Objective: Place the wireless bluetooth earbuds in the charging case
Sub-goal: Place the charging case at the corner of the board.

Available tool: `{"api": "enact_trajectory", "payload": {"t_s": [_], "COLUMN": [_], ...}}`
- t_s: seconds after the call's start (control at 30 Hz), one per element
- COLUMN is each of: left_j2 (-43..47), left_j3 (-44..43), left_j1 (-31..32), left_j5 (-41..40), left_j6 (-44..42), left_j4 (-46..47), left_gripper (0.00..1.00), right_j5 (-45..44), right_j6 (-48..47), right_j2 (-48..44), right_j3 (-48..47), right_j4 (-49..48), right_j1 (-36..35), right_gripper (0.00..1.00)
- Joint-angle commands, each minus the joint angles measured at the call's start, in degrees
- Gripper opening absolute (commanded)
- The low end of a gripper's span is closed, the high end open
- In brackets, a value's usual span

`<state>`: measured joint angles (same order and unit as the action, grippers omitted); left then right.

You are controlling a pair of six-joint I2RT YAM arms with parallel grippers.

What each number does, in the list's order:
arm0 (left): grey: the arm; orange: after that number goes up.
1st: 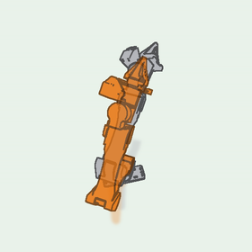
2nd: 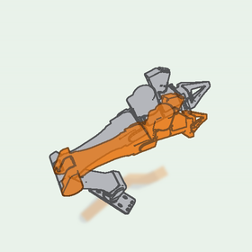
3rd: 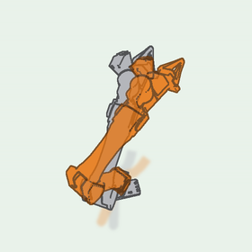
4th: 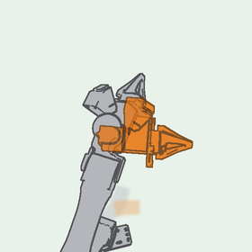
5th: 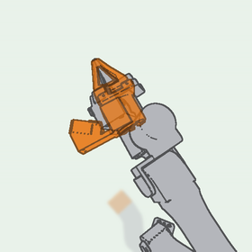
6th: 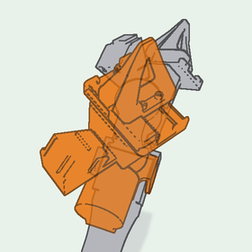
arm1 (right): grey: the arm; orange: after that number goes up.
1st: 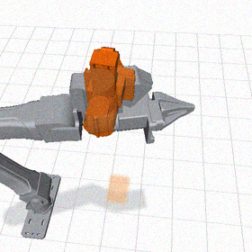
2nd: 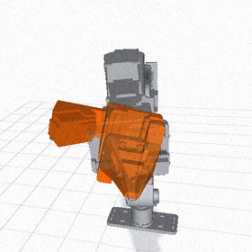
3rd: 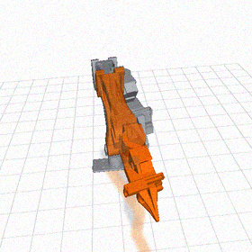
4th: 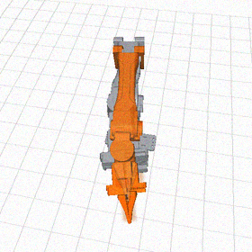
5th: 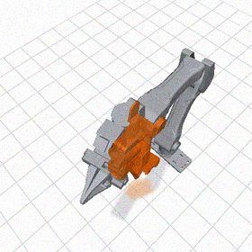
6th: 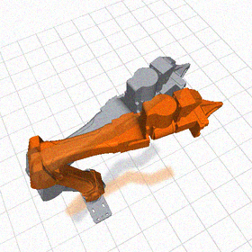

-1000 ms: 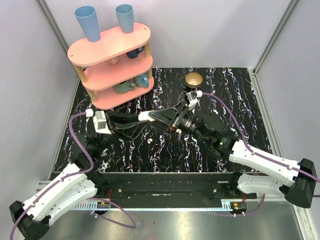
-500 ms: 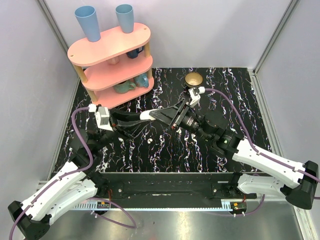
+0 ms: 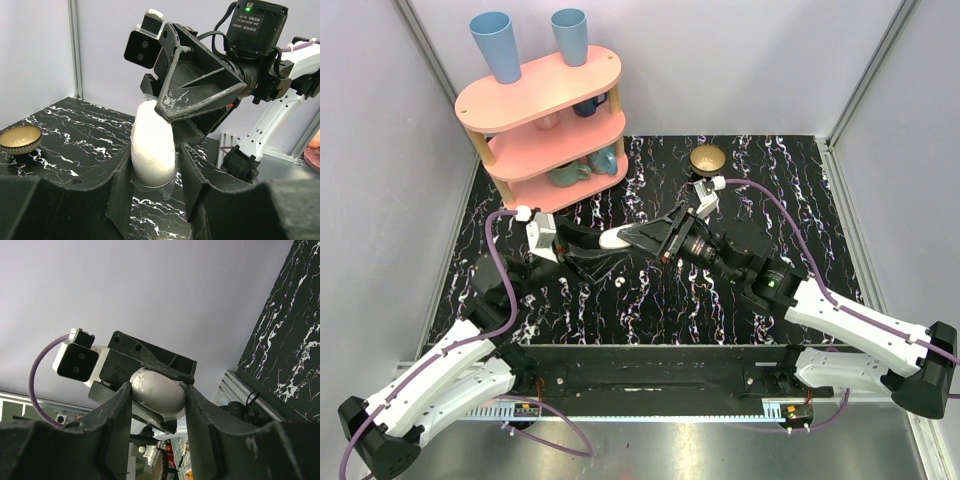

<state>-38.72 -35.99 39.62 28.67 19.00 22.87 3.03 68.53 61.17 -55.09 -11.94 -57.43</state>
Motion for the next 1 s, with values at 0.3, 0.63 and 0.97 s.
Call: {"api": "enact_trajectory", "payload": {"t_s": [0.3,0.63,0.97], "left_j2": [1.8,1.3,2.6], "left_j3": [4.3,5.7,7.2], "left_j1": [0.7,0.8,0.8], "left_j5": [1.0,-0.5,-5.9], "left_j6": [4.0,5.1,5.4], "left_j4": [12.1,17.9,21.2], "left_gripper": [0.47,0.52,0.53], "right_j5": [-1.6,-2.0,-1.8], "right_j6": [2.2,3.9,5.9], "right_j2": [-1.7,-1.3,-0.8], "right_j3": [0.8,1.8,2.8], "right_j4": [-7.0,-8.6,-9.9], "right_j1": [-0.5,-0.3,0.0], "right_gripper": [0.15,0.15,0.15]}}
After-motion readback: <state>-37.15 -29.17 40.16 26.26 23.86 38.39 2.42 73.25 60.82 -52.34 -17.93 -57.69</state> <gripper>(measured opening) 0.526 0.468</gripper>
